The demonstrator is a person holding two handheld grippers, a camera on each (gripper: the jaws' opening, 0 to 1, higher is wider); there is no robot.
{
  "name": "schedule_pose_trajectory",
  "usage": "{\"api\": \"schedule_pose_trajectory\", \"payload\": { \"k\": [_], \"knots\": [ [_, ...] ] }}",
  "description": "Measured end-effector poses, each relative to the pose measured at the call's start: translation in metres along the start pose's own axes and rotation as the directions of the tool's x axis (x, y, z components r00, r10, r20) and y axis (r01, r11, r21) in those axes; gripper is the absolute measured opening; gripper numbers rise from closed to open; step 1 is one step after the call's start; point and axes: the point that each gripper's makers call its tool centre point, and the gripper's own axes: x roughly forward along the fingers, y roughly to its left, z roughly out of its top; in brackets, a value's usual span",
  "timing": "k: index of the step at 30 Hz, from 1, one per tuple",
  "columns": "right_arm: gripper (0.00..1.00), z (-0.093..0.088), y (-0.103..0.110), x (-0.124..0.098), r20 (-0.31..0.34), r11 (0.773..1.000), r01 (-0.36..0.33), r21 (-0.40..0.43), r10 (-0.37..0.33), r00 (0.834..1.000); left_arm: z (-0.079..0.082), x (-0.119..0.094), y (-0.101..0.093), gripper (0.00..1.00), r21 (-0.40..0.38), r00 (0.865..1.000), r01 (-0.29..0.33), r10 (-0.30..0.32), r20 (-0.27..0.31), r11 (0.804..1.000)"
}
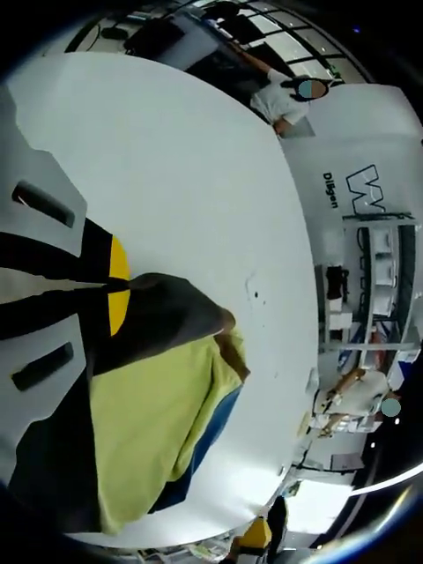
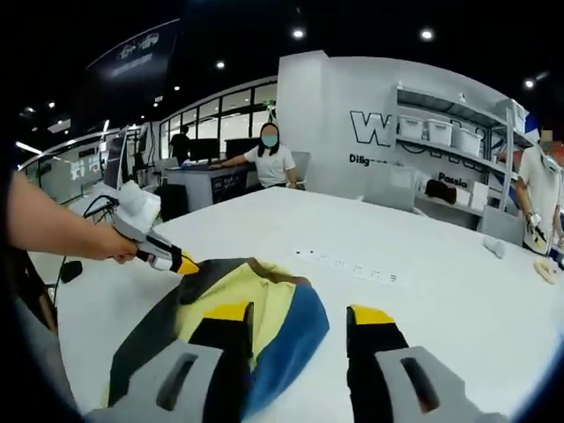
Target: Fold the garment on the visible template until the final outline fits inside the template.
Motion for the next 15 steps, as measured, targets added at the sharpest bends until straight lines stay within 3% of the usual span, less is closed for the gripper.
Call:
{"api": "schedule_pose_trajectory", "payload": {
  "k": [1,4,7,12,15],
  "knots": [
    [0.22,-0.001,-0.001,0.003,-0.011,1.0,-0.003,-0.004,0.003,1.0,-0.001,0.001,0.0,0.0,-0.004,1.0,0.0,0.0,0.001,1.0],
    [0.11,-0.01,-0.016,0.033,-0.064,1.0,0.004,-0.031,-0.006,0.998,-0.002,0.003,0.0,0.0,-0.011,1.0,0.004,-0.004,0.003,1.0],
    [0.12,-0.017,-0.024,0.054,-0.097,1.0,-0.002,-0.003,0.002,0.995,-0.002,0.004,0.0,0.0,-0.018,1.0,0.008,-0.008,0.005,1.0],
    [0.11,-0.033,-0.031,0.081,-0.154,1.0,-0.011,-0.028,0.006,0.988,-0.004,0.007,0.001,0.0,-0.031,1.0,0.014,-0.014,0.007,0.999],
    [0.12,-0.054,-0.033,0.097,-0.221,0.999,-0.027,-0.026,0.02,0.975,-0.005,0.009,-0.001,0.0,-0.027,1.0,0.021,-0.021,0.006,0.999]
  ]
}}
